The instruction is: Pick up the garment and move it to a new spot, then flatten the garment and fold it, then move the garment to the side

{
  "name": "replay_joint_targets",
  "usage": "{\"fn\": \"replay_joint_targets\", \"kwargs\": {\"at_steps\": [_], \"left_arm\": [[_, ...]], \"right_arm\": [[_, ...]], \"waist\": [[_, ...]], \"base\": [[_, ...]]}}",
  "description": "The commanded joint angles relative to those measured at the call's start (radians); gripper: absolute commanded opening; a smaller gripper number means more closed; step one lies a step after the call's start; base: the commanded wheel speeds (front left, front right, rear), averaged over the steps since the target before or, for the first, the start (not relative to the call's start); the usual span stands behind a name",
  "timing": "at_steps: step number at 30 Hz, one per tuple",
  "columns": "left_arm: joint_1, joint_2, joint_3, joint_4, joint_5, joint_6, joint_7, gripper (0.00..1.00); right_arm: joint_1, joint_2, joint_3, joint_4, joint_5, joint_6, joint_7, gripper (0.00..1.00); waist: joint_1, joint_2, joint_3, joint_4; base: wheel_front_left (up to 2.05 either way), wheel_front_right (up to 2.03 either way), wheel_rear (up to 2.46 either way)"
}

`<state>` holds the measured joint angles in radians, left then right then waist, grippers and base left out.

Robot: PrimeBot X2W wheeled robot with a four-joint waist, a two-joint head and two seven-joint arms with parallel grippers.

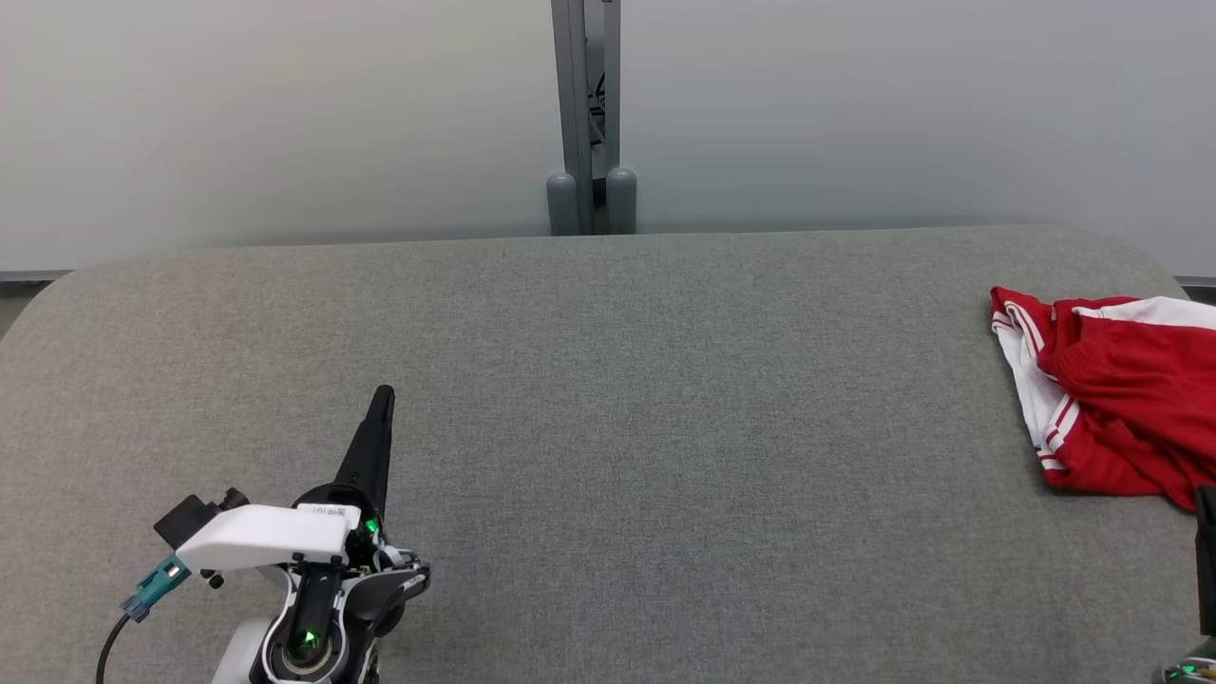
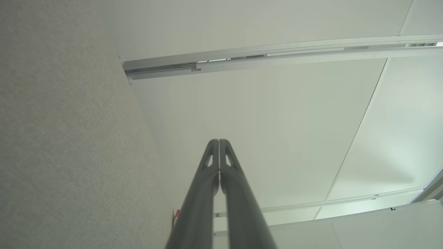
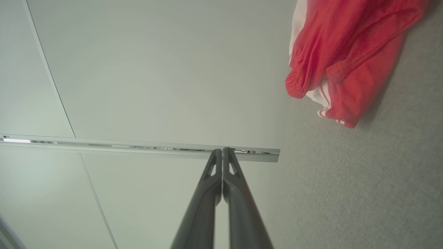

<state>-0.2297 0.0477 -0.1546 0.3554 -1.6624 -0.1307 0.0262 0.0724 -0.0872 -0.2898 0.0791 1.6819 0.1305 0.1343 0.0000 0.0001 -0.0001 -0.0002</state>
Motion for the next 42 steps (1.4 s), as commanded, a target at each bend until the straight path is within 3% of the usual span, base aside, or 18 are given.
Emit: {"fn": "replay_joint_targets", "kwargs": {"at_steps": [1,42], "left_arm": [[-0.007,0.005,0.0,-0.002,0.002,-0.003,0.001,0.0],[-0.007,0.005,0.0,-0.002,0.002,-0.003,0.001,0.0]], "right_arm": [[0.014,-0.007,-0.003,-0.005,0.006,0.0,-0.002,0.0],[0.015,-0.023,0.018,-0.008,0.021,0.0,-0.021,0.0]], "waist": [[0.0,-0.0001,0.0,0.0],[0.0,-0.0001,0.0,0.0]], "base": [[0.0,0.0,0.0],[0.0,0.0,0.0]]}}
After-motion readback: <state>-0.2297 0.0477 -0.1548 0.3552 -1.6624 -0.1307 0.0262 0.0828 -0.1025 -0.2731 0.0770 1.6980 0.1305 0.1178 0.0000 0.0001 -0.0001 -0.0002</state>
